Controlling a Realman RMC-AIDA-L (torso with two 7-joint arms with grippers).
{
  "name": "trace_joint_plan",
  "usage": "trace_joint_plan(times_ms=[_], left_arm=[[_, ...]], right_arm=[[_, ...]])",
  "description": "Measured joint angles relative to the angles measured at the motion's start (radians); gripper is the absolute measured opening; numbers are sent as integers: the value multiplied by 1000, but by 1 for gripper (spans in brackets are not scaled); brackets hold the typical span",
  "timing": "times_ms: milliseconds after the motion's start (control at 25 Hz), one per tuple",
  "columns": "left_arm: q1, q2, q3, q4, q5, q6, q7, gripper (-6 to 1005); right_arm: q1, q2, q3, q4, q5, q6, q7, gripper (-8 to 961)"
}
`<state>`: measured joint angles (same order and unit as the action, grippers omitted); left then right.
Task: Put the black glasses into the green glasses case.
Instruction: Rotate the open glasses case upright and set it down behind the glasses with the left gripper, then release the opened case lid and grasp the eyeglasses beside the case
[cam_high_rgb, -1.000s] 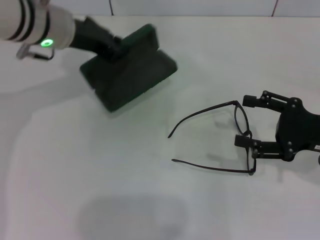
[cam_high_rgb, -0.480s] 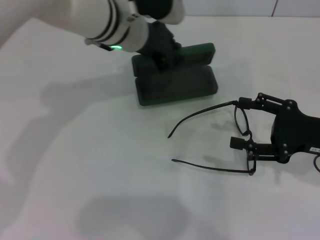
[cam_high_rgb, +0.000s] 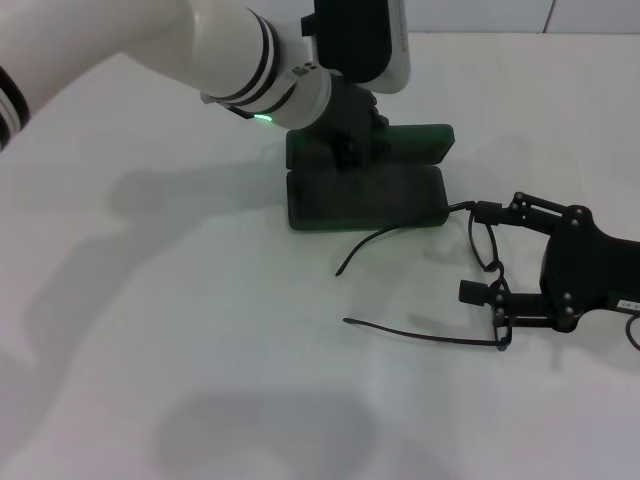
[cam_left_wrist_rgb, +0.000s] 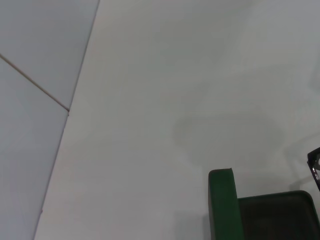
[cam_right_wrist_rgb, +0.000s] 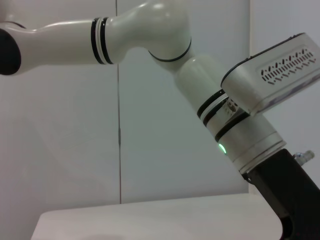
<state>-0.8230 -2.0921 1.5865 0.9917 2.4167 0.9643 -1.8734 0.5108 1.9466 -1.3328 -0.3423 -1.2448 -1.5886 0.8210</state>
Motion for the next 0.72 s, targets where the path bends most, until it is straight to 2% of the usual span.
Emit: trace_joint_plan(times_ms=[360, 560, 720], left_arm=[[-12, -2, 6, -1, 2, -2, -61, 236], [-17, -3, 11, 18, -27, 1, -74, 476], [51, -1, -8, 97, -163, -12, -39, 571]], right_arm=[[0, 3, 0, -1, -7, 24, 0, 858], [0, 3, 1, -6, -7, 30, 1, 858], [0, 7, 9, -7, 0, 41, 5, 858]])
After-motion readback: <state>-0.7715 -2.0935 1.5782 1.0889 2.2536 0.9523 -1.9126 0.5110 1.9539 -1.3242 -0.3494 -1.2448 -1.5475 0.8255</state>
